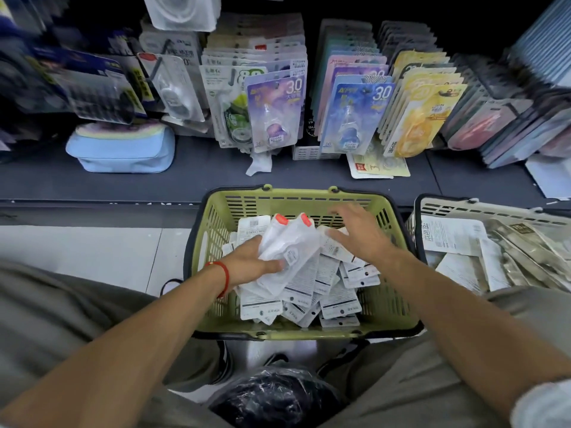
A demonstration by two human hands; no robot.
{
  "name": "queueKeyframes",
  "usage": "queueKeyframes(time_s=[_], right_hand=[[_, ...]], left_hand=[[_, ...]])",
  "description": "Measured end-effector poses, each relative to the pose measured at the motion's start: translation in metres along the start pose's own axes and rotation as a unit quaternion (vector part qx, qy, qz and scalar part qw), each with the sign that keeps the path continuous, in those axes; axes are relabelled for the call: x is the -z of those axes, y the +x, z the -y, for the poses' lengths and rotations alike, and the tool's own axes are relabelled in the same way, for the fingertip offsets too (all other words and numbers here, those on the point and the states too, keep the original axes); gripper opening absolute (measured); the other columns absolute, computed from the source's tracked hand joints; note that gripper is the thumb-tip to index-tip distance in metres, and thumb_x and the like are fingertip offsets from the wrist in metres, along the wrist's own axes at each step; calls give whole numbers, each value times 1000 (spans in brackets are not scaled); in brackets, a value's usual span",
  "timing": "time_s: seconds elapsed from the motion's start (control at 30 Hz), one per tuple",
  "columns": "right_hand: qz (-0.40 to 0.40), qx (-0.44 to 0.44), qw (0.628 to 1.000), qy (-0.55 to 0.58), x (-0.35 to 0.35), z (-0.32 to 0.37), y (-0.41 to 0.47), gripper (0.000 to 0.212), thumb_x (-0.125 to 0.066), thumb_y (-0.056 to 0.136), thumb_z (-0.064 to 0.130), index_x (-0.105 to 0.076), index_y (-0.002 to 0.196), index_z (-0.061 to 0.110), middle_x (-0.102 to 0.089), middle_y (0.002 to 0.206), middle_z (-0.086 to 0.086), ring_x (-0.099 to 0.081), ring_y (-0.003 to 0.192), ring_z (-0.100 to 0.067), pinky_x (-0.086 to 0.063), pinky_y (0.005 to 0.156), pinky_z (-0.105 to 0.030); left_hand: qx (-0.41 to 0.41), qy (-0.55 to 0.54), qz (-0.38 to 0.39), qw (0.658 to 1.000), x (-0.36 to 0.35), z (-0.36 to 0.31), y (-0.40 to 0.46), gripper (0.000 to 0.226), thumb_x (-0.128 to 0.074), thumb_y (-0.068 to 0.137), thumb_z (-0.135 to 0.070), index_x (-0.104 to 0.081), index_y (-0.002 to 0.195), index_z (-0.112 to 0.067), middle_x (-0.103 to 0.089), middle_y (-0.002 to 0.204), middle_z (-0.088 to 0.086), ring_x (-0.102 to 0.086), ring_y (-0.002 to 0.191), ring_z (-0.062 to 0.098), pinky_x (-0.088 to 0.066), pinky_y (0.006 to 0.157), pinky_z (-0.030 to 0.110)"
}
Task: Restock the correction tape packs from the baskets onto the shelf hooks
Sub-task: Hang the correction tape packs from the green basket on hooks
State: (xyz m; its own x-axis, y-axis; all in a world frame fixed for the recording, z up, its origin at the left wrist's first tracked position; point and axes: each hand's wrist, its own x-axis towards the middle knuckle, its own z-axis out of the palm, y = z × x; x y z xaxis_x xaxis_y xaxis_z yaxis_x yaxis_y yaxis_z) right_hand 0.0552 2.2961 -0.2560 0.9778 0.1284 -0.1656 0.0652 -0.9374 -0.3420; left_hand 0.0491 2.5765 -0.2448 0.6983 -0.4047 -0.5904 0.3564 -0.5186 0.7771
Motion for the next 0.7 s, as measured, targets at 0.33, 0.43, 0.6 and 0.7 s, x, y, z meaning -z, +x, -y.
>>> queueKeyframes(time_s=[0.33,0.43,0.6,0.7], right_hand=[[127,-63,989,-46,18,-28,-15,29,-59,105,25,-68,133,24,-71,134,-6,-67,108,-24,-53,100,-37],[-14,-62,996,63,65,-16,-15,17,-66,103,29,-76,112,20,-76,109,-3,-68,96,-25,-56,82,-36],[-12,-40,960,278,92,20,-20,17,-69,102,35,-76,92,22,-74,95,-6,-60,79,-10,-46,72,-28],[-53,-59,942,326,79,43,-15,18,-70,100,35,-76,92,20,-72,84,5,-62,72,-6,-49,69,-27]], left_hand=[[75,-252,-55,963,16,1,2,42,-67,96,-4,-60,134,-21,-72,127,15,-69,114,38,-60,92,53],[53,-247,-83,964,10,-7,5,52,-67,89,1,-59,134,-23,-71,125,13,-67,115,39,-57,99,56],[1,-283,-71,956,-2,-19,3,61,-70,78,1,-60,135,-19,-72,127,15,-68,115,39,-56,94,52],[-9,-356,17,934,-9,-26,-1,60,-73,80,-19,-58,137,-11,-73,119,15,-70,103,33,-56,87,42]])
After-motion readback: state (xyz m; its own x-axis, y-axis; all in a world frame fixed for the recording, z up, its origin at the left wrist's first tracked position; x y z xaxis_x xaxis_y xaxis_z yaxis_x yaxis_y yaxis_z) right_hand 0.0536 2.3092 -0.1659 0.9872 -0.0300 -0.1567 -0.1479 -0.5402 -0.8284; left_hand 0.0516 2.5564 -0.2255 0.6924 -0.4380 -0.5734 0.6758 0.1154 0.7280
